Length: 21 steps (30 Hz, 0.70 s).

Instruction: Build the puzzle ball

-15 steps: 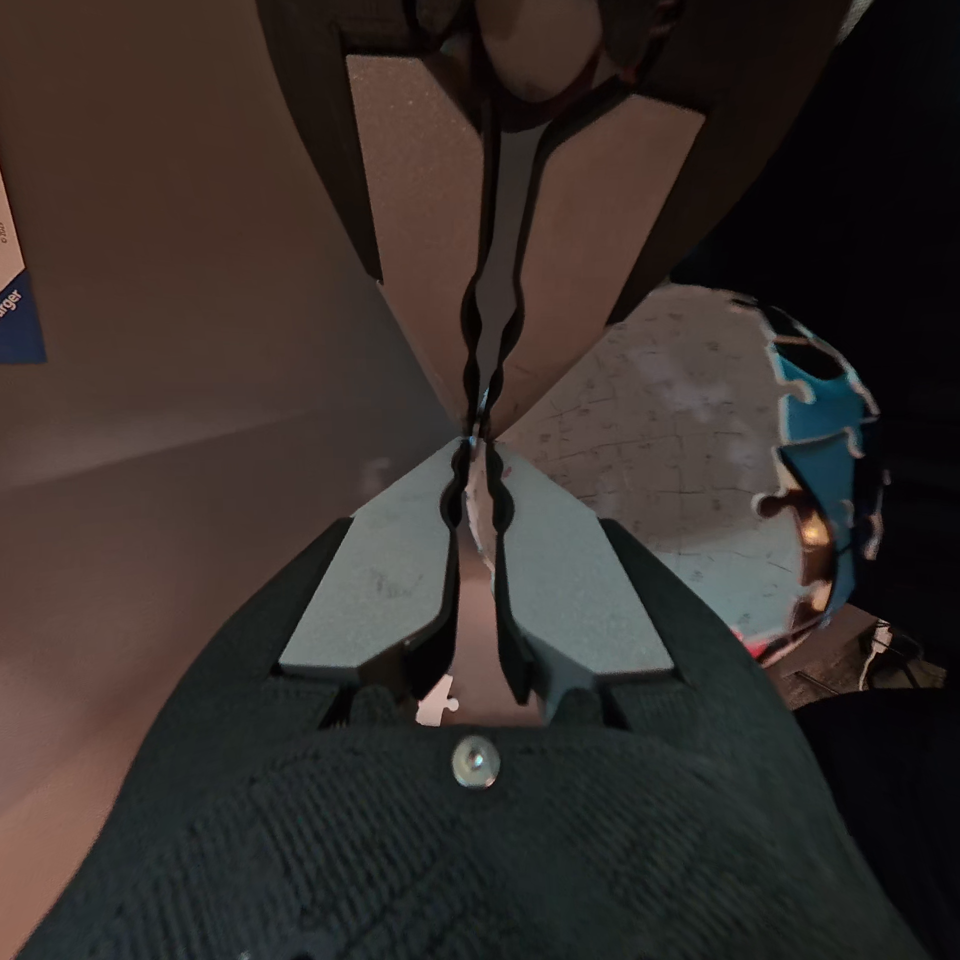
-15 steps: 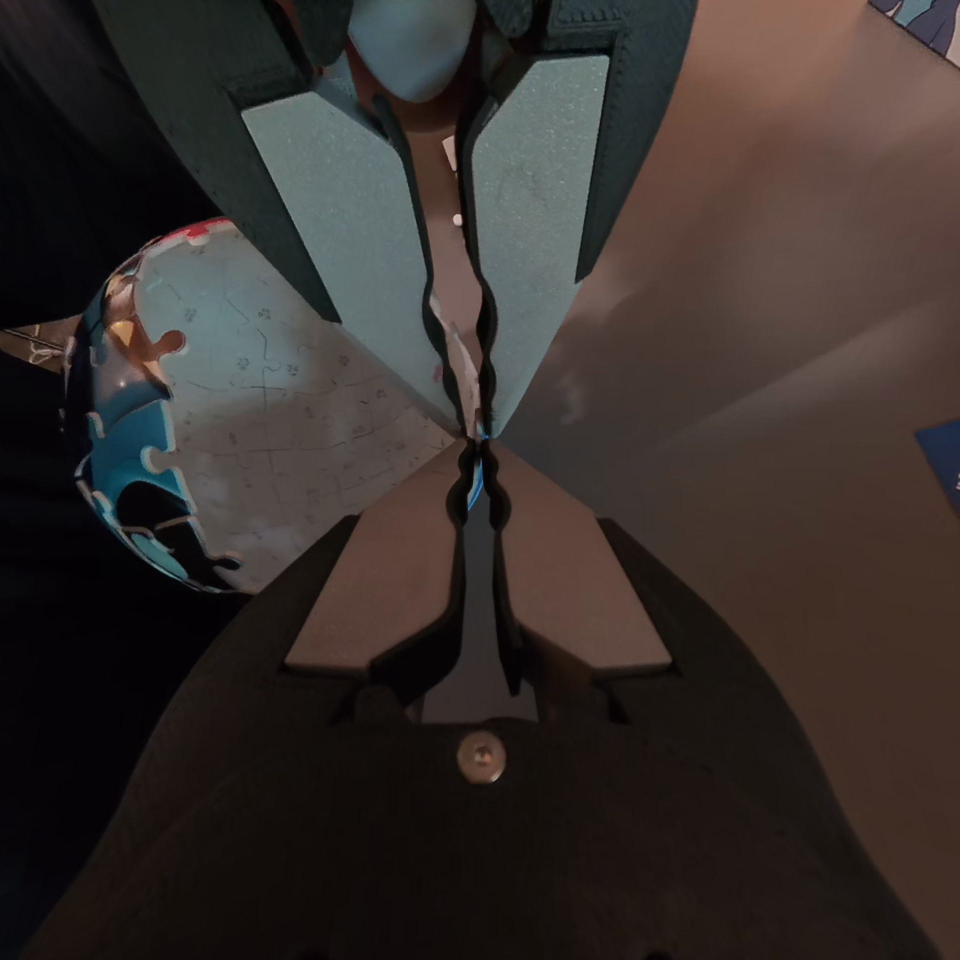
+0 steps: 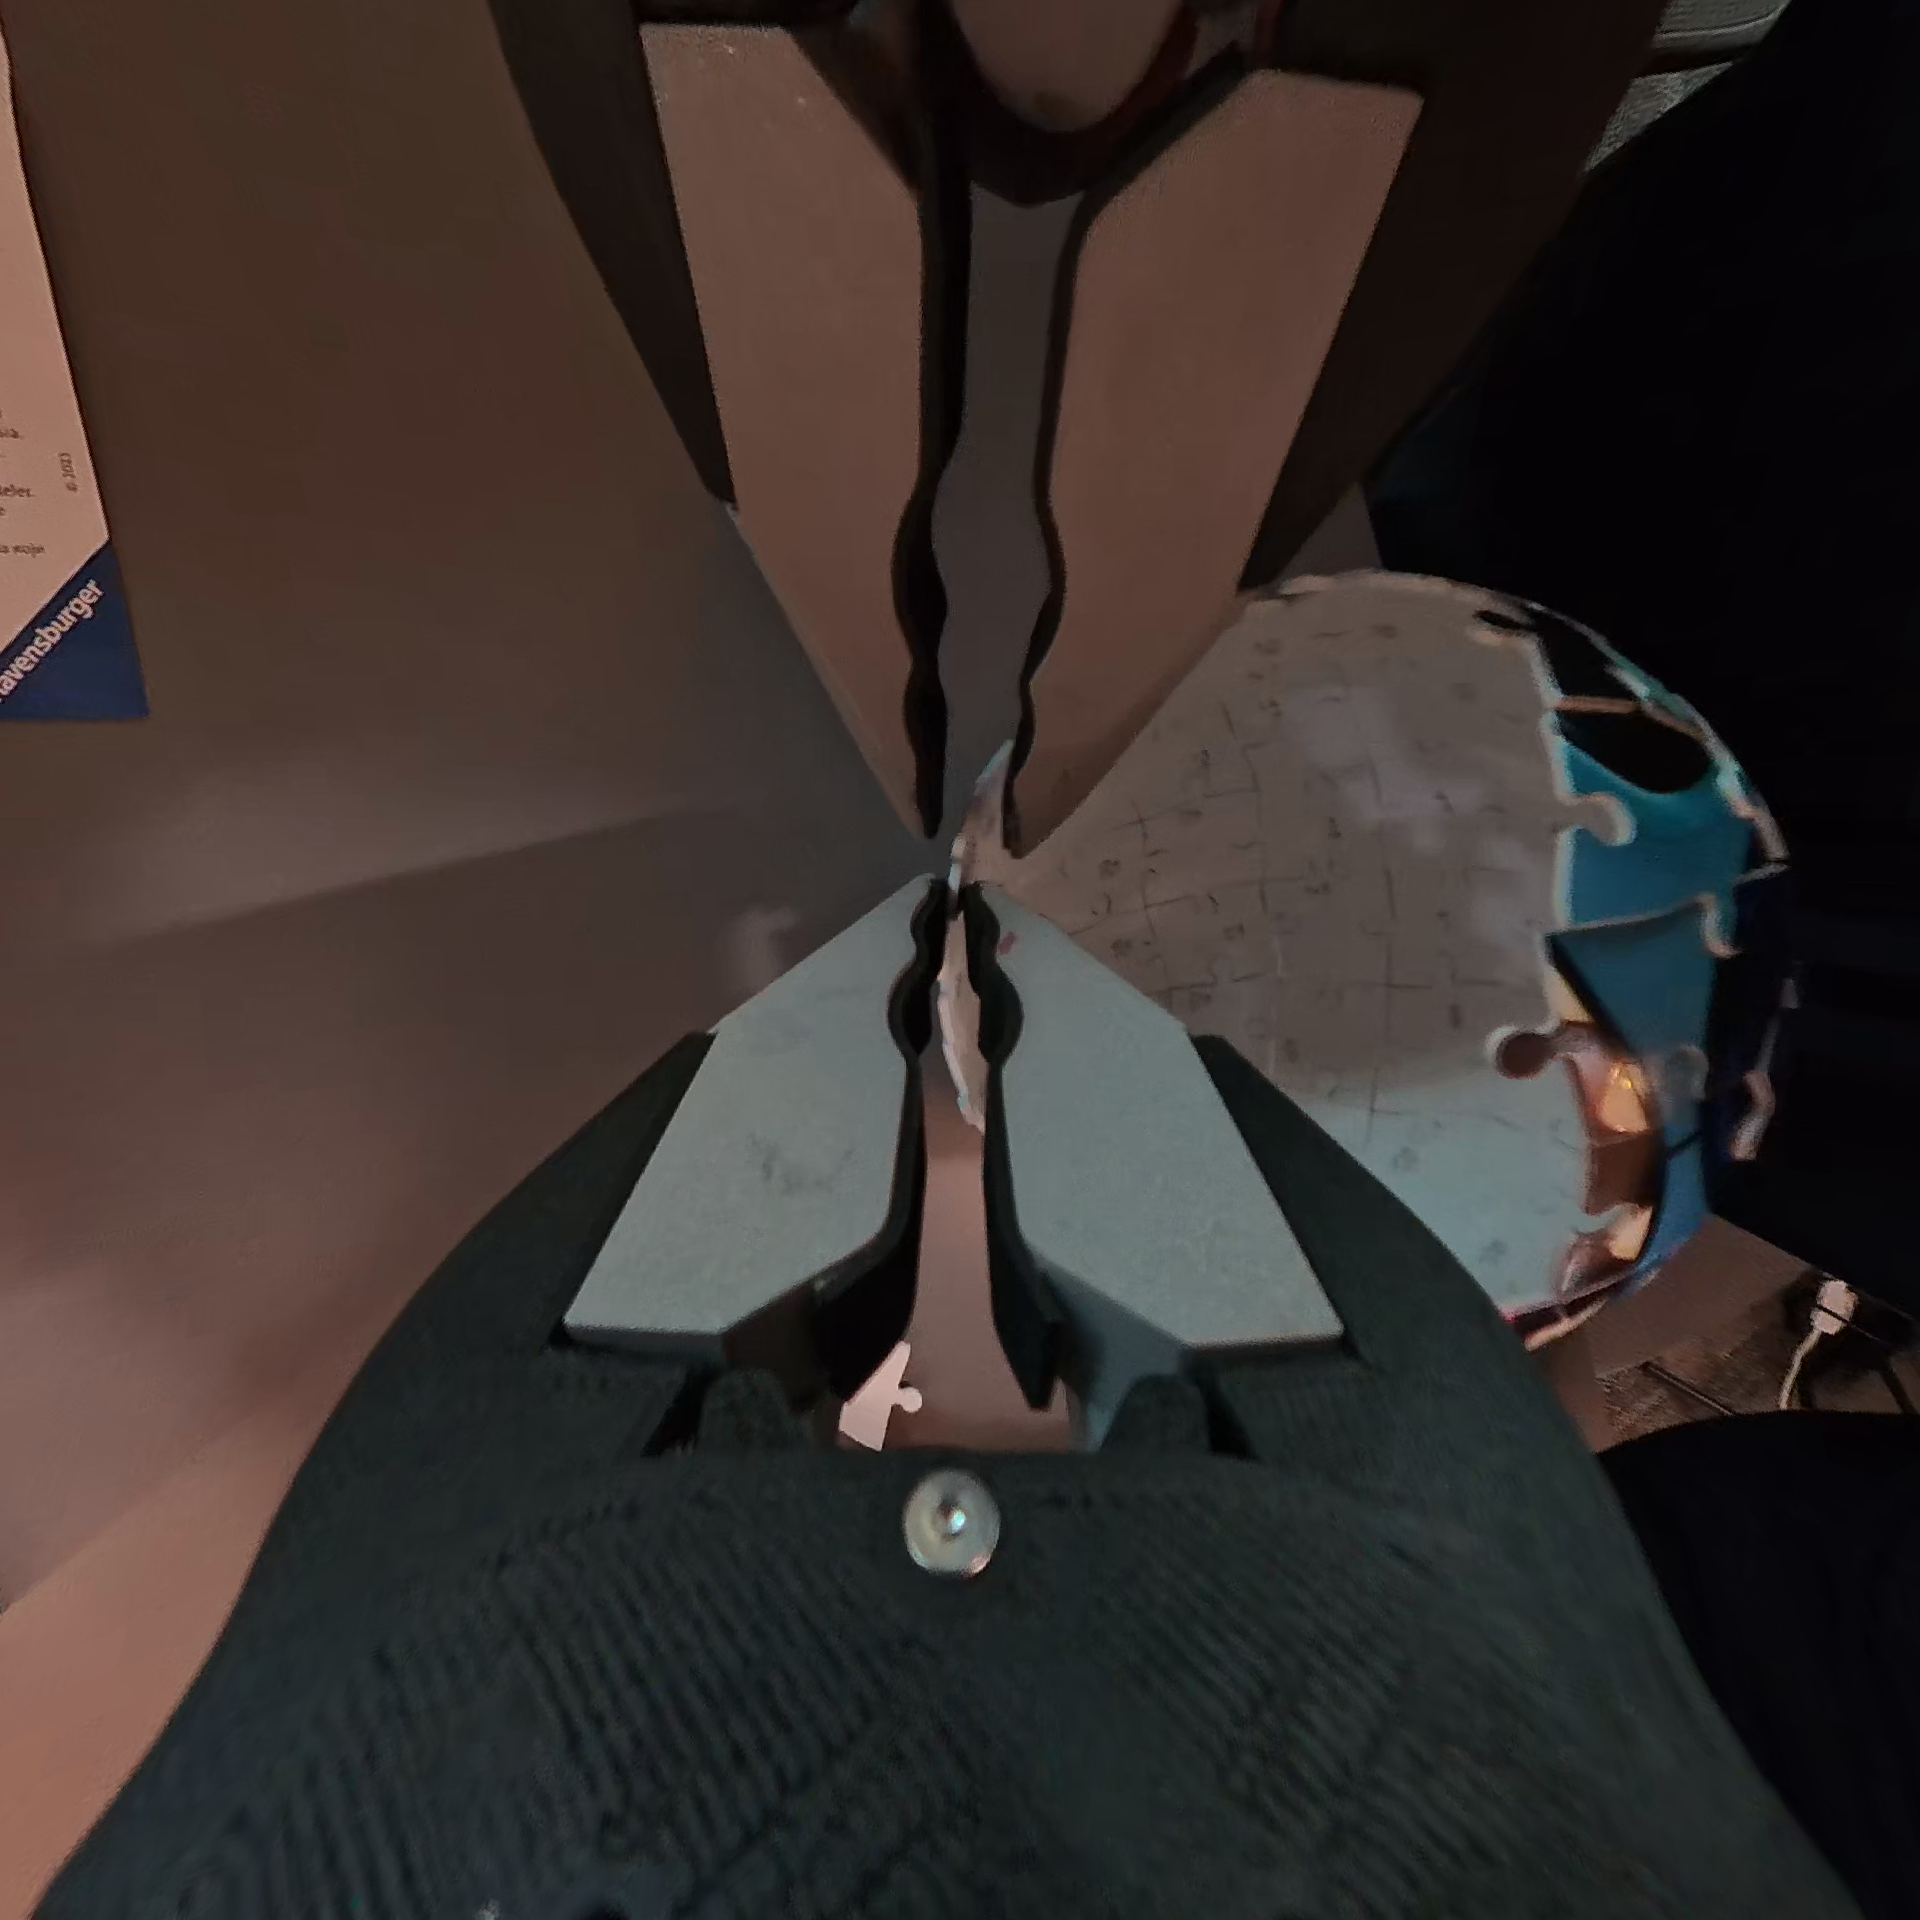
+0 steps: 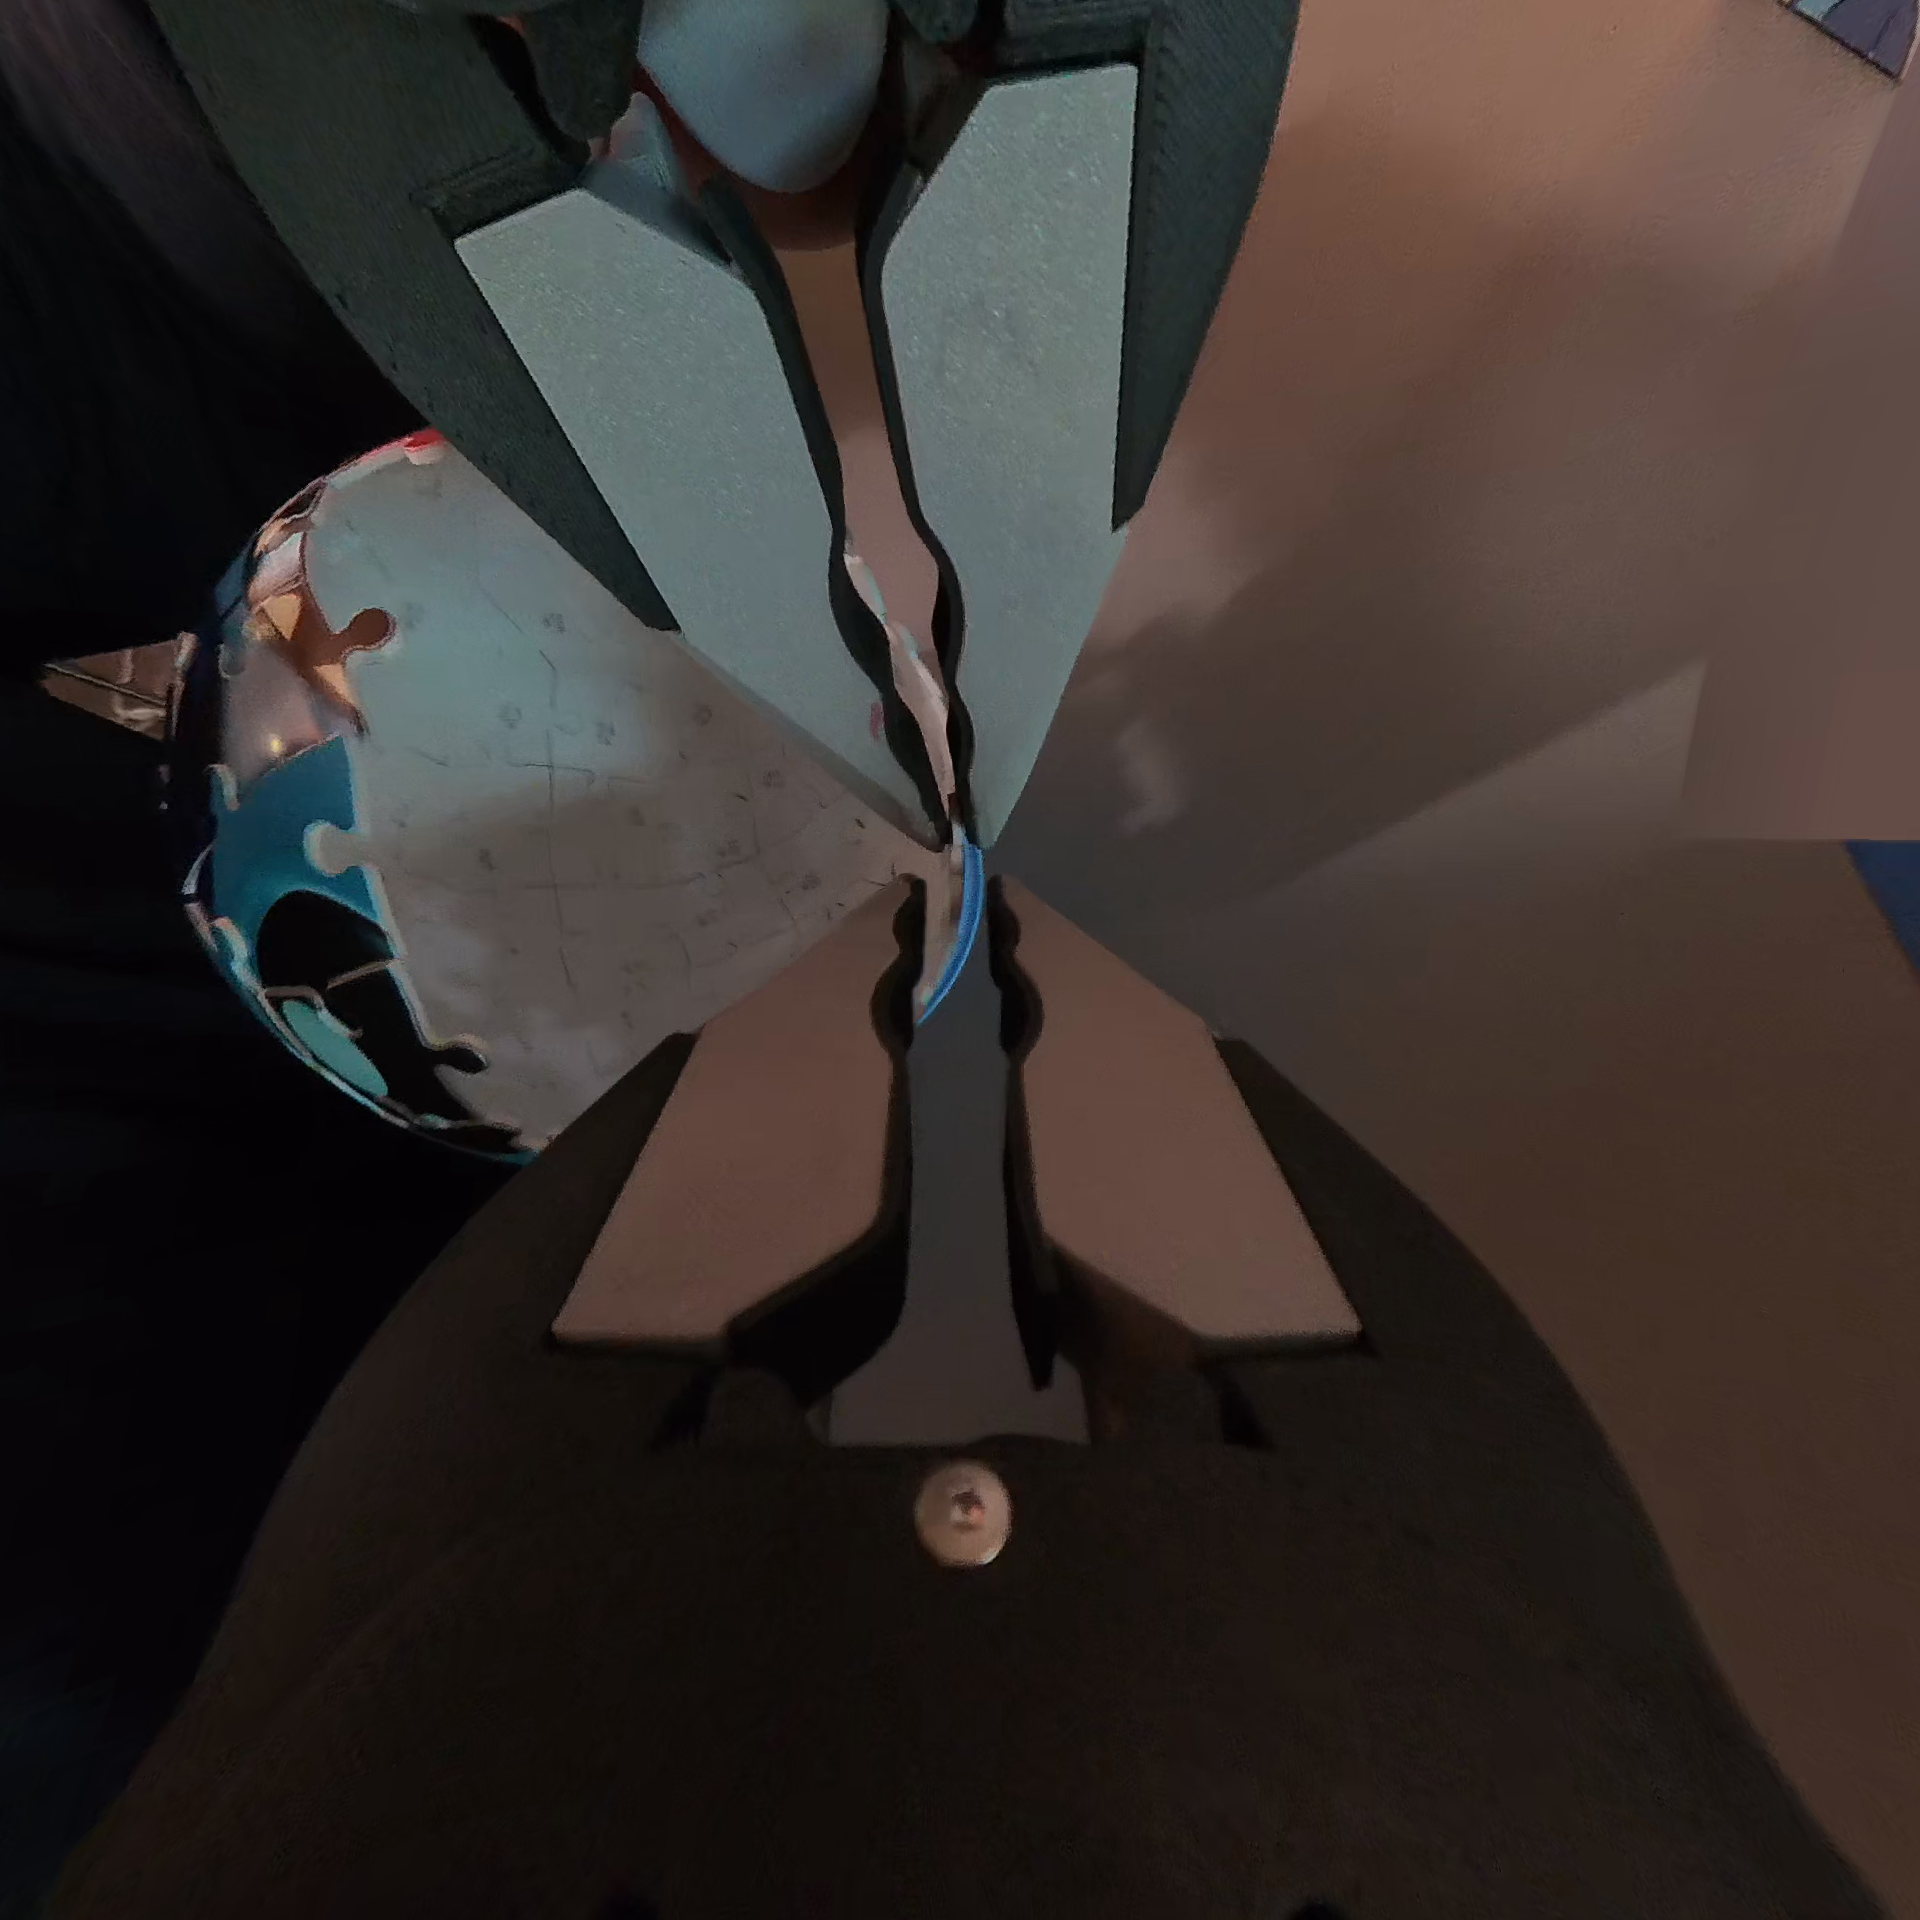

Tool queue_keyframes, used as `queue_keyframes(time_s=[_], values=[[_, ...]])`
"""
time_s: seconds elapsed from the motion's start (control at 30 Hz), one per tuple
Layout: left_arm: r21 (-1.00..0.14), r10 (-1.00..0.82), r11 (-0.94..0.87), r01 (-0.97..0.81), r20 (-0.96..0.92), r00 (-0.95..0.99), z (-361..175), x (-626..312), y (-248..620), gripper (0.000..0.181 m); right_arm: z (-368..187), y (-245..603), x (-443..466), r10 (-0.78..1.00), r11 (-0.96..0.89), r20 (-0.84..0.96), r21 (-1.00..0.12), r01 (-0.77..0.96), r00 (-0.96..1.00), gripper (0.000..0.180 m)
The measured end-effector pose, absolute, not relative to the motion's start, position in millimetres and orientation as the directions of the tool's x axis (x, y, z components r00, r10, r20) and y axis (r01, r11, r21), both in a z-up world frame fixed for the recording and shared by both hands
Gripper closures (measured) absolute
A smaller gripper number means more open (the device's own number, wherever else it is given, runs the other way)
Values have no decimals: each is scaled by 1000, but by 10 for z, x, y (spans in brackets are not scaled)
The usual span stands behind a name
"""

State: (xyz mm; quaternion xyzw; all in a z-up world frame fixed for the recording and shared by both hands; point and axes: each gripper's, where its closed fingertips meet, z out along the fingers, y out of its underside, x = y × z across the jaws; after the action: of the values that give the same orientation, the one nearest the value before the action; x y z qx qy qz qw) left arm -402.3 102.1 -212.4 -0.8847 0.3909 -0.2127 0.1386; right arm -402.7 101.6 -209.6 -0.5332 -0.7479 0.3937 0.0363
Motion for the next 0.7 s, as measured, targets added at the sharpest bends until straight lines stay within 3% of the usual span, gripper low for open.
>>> queue_keyframes(time_s=[0.27,0.7], values=[[-416,-752,-654,-632,262,605,-2106,-4036,1016,180,-2169,951,-4077,767,118,-466,-572,811,-441,165],[-415,-749,-657,-630,259,610,-2093,-4062,994,180,-2234,885,-4089,755,165,-467,-544,822,-461,178]])
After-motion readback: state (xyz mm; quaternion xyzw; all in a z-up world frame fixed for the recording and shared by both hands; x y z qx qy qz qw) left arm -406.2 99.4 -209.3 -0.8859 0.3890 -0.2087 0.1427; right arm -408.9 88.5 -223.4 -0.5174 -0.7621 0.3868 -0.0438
